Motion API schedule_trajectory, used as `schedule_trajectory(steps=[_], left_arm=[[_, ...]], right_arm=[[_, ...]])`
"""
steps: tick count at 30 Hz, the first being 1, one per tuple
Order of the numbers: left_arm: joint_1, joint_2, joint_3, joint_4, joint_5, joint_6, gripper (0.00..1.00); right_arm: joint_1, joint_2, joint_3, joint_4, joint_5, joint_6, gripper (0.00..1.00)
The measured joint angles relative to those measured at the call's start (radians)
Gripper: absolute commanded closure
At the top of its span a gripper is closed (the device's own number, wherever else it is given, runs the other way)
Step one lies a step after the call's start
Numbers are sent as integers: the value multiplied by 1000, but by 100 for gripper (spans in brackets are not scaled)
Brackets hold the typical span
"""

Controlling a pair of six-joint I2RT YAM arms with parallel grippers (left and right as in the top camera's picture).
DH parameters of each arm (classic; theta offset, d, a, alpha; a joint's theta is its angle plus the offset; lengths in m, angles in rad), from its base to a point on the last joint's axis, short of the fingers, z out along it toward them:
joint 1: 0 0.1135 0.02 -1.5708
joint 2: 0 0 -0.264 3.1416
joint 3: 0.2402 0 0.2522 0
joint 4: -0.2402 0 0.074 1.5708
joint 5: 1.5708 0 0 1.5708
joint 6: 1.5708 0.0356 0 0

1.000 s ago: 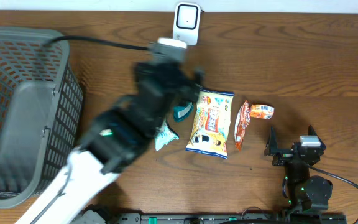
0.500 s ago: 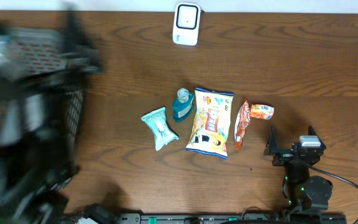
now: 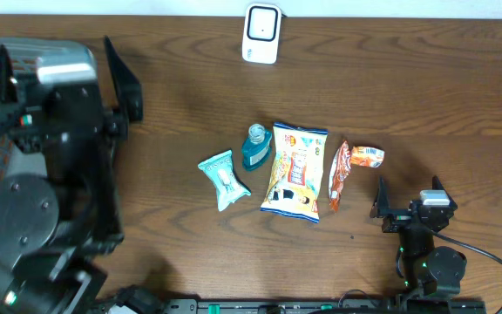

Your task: Scan the item barcode

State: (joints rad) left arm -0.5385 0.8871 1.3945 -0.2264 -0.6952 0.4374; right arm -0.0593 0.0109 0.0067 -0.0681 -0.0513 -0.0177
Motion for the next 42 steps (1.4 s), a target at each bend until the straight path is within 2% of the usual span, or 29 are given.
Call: schedule_trajectory(steps=[8, 15, 20, 28, 35, 42], left_arm=[[56, -250, -104, -25, 67, -119, 2], [272, -477, -255, -78, 167, -218, 2], [401, -618, -322, -147, 315, -336, 2], [497, -671, -323, -119, 554, -485, 2], [566, -671, -323, -101, 690, -513, 2], [584, -671, -330, 144, 736, -517, 2]], right_arm=[[0, 0, 0, 0, 0, 0, 1], [0, 0, 0, 0, 0, 0, 1], [0, 0, 0, 0, 0, 0, 1], [0, 0, 0, 0, 0, 0, 1], [0, 0, 0, 0, 0, 0, 1], [0, 0, 0, 0, 0, 0, 1]])
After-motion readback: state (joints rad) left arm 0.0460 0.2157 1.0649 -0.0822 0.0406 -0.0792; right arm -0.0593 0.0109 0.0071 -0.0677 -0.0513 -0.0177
